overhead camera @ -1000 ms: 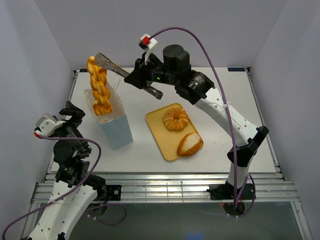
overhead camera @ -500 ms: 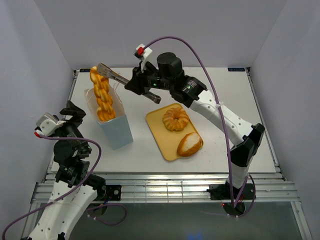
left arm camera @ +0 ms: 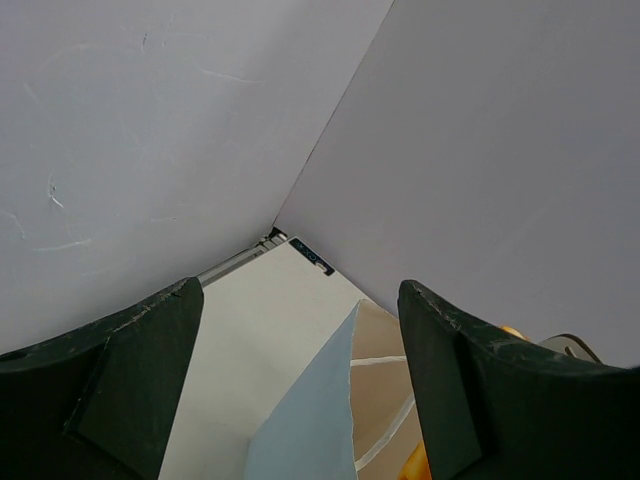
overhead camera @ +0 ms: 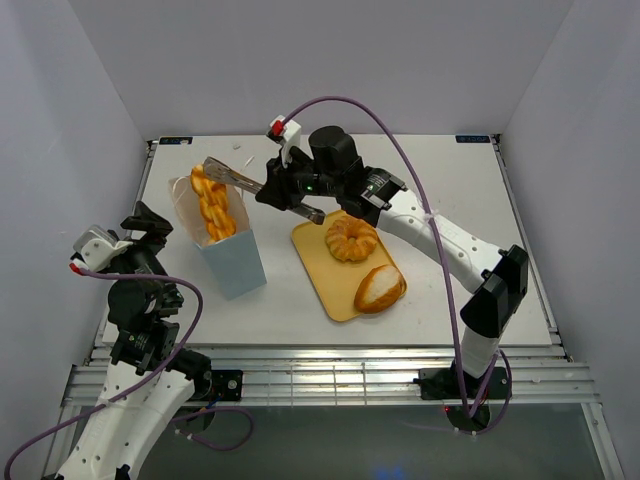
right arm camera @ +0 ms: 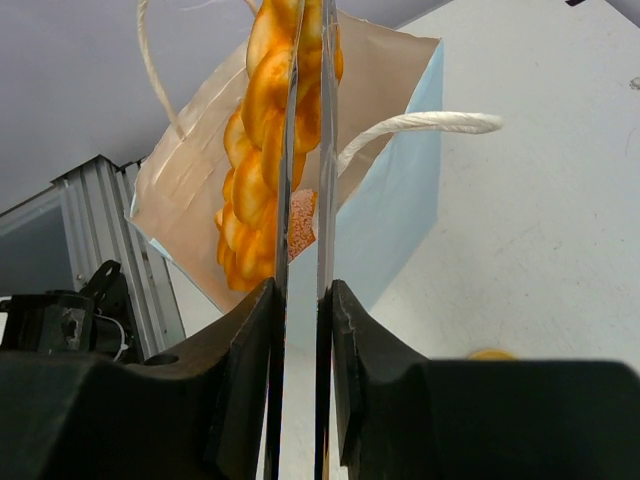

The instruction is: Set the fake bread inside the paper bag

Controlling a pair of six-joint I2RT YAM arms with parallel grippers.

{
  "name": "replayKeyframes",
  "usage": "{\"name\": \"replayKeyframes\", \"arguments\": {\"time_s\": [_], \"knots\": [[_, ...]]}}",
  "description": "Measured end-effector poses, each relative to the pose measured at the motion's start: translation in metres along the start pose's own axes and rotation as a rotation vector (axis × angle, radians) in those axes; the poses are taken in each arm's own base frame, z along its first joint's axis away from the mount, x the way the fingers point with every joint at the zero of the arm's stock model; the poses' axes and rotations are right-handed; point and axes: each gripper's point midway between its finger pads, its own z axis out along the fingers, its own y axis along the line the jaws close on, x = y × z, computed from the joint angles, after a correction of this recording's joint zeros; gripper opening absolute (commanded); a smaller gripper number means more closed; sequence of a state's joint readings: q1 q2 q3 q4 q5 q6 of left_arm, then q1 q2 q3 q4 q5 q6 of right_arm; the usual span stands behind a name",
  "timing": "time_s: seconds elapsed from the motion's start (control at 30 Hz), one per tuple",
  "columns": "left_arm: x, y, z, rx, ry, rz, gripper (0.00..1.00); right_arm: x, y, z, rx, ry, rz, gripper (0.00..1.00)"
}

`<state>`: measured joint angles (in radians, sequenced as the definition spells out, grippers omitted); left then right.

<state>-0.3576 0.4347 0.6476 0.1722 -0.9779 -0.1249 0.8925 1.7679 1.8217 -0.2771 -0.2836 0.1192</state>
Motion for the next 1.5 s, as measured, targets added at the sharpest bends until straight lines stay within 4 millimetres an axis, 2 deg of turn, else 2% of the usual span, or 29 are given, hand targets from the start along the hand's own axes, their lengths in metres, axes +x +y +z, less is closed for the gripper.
{"name": "replayKeyframes", "arguments": {"time_s": [0.03,0.07,0.33,0.67,0.83,1.03,1.13,1.2,1.27,1.37,1.5], "knots": [[0.000,0.000,0.000,0.001,0.000,-0.001,0.89,0.000,0.001,-0.001,-0.002,0.000,0.000,0.34],[0.000,0.000,0.000,0.002,0.000,-0.002,0.89,-0.001,0.002,-0.002,-0.005,-0.001,-0.001,0.41],[0.002,-0.002,0.000,0.011,0.006,0.000,0.89,-0.009,0.008,-0.005,-0.020,-0.024,-0.011,0.54],[0.003,-0.003,0.000,0.019,0.010,0.004,0.89,-0.010,0.009,-0.006,-0.019,-0.026,-0.010,0.54],[0.004,-0.004,0.000,0.022,0.013,0.007,0.89,-0.018,0.012,-0.013,-0.015,-0.045,-0.011,0.54],[0.004,-0.004,-0.001,0.022,0.013,0.008,0.89,-0.054,0.027,-0.050,-0.011,-0.137,-0.037,0.54],[0.004,-0.004,-0.001,0.022,0.013,0.009,0.89,-0.074,0.034,-0.078,0.007,-0.207,-0.051,0.54],[0.004,-0.004,-0.001,0.023,0.014,0.010,0.89,-0.079,0.037,-0.097,0.029,-0.239,-0.053,0.54],[0.005,-0.004,0.000,0.023,0.015,0.011,0.89,-0.077,0.036,-0.112,0.063,-0.262,-0.052,0.54],[0.007,-0.006,0.000,0.024,0.021,0.019,0.89,-0.062,0.026,-0.131,0.143,-0.268,-0.039,0.54],[0.012,-0.008,0.001,0.028,0.032,0.030,0.89,-0.014,-0.001,-0.151,0.294,-0.219,-0.002,0.54]]}}
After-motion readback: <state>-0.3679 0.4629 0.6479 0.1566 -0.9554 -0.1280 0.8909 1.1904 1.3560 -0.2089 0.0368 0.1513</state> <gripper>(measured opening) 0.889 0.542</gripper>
